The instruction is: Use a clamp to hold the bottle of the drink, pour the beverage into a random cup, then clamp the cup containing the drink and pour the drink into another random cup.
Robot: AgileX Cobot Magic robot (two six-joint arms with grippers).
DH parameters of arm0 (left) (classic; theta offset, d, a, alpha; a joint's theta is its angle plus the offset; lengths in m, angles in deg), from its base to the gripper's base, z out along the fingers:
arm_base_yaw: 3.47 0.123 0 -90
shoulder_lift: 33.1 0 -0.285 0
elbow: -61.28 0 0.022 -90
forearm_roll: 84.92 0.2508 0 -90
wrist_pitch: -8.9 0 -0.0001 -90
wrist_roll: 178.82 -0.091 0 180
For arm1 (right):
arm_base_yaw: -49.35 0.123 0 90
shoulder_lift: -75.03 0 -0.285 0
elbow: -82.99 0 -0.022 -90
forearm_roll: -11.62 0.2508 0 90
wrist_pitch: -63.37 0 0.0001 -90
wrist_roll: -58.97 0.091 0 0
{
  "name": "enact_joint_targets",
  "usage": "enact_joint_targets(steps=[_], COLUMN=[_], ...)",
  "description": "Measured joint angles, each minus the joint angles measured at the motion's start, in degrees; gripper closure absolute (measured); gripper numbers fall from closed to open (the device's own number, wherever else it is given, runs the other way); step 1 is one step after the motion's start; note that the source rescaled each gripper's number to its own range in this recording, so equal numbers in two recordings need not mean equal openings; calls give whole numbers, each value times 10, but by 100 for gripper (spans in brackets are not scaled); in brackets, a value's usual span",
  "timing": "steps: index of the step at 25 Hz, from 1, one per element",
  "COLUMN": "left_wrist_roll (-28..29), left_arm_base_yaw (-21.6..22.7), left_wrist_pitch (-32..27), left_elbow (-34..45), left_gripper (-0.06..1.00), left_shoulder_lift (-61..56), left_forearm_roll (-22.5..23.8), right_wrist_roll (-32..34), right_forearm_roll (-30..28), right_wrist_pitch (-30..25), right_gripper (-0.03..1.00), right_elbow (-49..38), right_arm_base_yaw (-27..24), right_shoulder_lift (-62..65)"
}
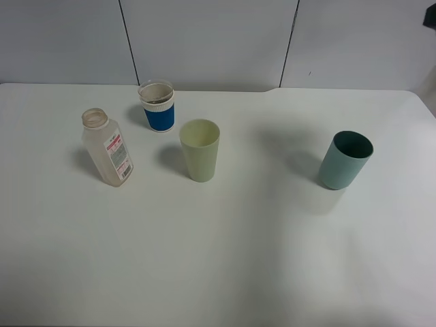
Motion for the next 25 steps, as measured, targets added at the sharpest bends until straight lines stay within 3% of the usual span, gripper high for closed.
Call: enact_joint_targets(steps=[8,10,13,18,25], left_wrist_roll=[0,0,0,0,0], left_arm_base_yaw=[0,0,0,0,0], left_wrist_pitch=[0,0,0,0,0], left_elbow=[0,0,0,0,0], left_gripper=[-5,-5,-5,-5,-5], left_shoulder_lift=[0,0,0,0,0], left_forearm_roll=[0,0,0,0,0], right_wrist_roll=[12,12,8,2,-5], right_forearm_roll=[-10,-18,-20,-21,-8], right_wrist_pitch=[-139,-216,-284,-361,-416], right_gripper=[-3,-3,-3,-3,-3], right_elbow=[0,0,0,0,-14], right_arm_base_yaw=[-19,-19,-19,-19,-19], right_shoulder_lift=[153,224,309,406,496])
